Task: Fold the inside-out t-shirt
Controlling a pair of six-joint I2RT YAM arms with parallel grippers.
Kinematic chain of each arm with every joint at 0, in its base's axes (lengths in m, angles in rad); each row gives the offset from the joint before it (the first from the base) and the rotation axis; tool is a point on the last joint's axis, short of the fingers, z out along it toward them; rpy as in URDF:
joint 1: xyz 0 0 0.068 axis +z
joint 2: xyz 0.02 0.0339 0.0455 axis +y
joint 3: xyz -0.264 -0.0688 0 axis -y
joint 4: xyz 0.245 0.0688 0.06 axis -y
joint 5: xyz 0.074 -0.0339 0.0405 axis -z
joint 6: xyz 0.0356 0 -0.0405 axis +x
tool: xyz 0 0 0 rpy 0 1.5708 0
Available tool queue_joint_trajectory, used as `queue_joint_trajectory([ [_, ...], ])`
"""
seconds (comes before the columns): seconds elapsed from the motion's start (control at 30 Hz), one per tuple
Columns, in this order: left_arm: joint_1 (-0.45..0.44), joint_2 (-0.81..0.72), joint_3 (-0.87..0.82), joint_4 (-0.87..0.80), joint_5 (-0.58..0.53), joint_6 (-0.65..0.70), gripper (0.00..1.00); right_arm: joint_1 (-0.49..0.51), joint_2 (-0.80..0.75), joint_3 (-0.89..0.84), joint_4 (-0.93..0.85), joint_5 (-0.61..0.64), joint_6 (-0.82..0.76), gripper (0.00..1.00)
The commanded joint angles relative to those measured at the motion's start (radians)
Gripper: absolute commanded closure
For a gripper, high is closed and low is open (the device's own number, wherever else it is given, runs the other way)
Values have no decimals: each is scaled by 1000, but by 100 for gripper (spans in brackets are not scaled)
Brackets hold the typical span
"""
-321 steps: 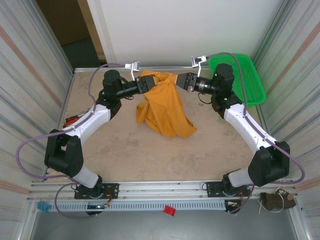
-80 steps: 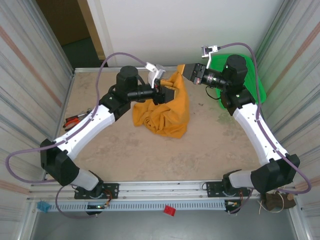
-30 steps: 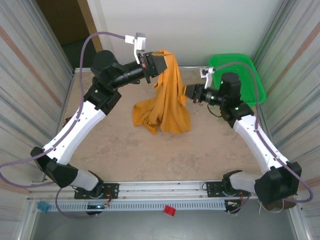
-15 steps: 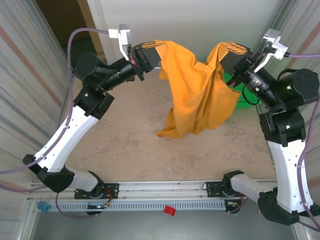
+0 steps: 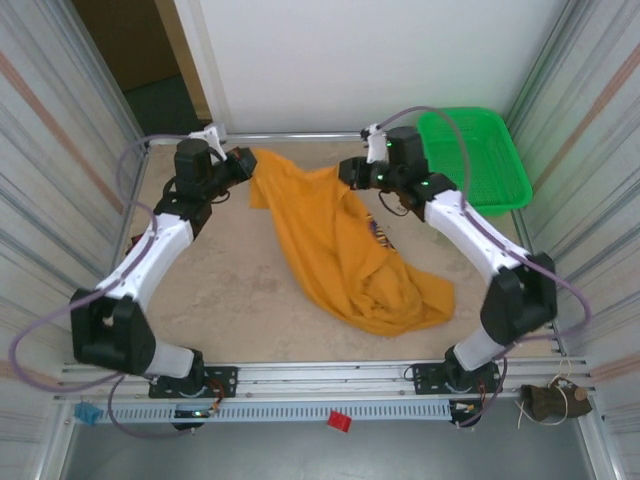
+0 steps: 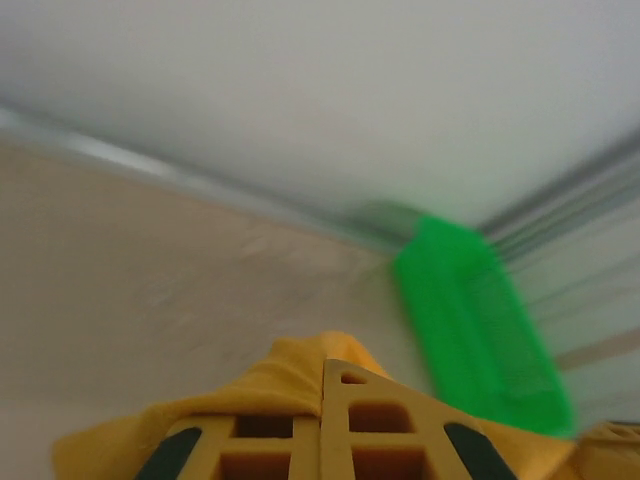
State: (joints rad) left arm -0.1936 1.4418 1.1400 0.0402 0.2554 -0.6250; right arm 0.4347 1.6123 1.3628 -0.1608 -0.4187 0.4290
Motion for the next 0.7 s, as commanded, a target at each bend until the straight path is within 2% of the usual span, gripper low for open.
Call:
queue_joint_trajectory([
  [0.0, 107, 61, 48, -29, -30, 58, 100, -28, -27, 58, 5, 4, 13, 48],
  [0.1, 178, 122, 105, -91, -4, 99, 46, -70, -66, 30, -41, 9, 13, 42],
  [0.13, 182, 124, 120, -114, -16, 127, 35, -87, -88, 4, -56, 5, 11, 41],
  [0.23, 173, 96, 131, -162, -29, 173, 20, -107, -158, -92, -122, 18, -14, 41],
  [0.33, 114, 39, 93, -194, -50, 176, 16, -83, -222, -208, -166, 57, -31, 38],
  [0.43, -19, -10, 45, -229, -81, 152, 16, -25, -247, -286, -208, 111, -46, 34],
  [0.53, -168, -39, -15, -237, -140, 116, 16, 46, -234, -323, -264, 196, -84, 32],
  [0.67, -262, -56, -91, -204, -170, 55, 16, 102, -185, -354, -297, 232, -91, 32],
])
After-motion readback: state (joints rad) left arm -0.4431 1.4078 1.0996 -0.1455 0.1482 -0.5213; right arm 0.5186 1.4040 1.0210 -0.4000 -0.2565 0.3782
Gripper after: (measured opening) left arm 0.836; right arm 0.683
